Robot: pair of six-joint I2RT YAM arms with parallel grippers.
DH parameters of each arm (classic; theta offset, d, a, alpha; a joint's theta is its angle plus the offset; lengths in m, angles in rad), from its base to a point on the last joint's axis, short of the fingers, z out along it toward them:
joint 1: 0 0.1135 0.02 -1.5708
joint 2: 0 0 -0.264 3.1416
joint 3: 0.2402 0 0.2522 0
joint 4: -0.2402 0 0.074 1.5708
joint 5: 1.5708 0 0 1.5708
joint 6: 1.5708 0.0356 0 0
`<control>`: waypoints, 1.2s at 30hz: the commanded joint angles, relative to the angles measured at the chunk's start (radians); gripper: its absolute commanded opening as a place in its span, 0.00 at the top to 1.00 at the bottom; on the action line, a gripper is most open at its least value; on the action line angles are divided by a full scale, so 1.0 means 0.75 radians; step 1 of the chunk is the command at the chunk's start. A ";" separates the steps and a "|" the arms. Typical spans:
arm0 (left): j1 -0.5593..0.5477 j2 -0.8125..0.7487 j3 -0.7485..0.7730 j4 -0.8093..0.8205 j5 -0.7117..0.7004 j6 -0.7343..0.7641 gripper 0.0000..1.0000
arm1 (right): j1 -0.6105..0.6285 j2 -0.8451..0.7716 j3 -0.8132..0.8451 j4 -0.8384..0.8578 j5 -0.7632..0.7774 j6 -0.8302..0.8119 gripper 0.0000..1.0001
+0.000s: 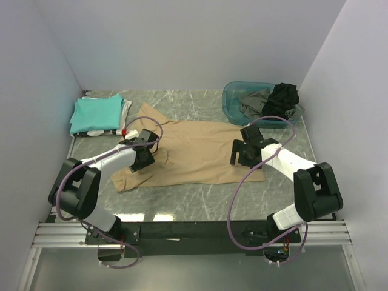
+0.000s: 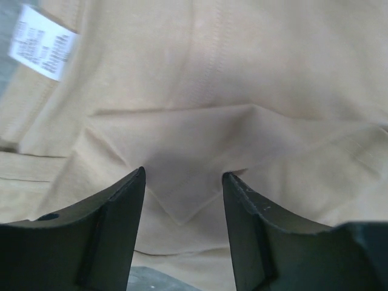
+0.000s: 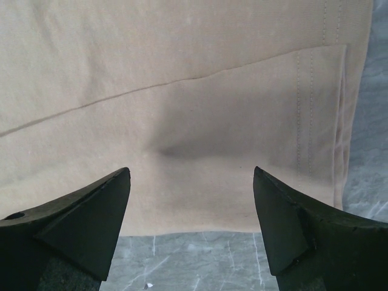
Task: Fold and stack the t-shirts
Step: Fold the tshirt
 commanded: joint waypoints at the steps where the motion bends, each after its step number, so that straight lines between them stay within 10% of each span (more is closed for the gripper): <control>1: 0.021 0.019 0.069 -0.101 -0.117 -0.011 0.42 | 0.004 -0.012 -0.001 0.030 0.039 -0.022 0.12; 11: 0.060 0.098 0.141 -0.103 -0.105 0.032 0.56 | -0.001 -0.028 -0.015 0.032 0.061 -0.026 0.12; 36: 0.064 -0.176 -0.109 -0.005 0.253 0.018 0.51 | -0.003 -0.059 -0.038 0.034 0.070 -0.020 0.12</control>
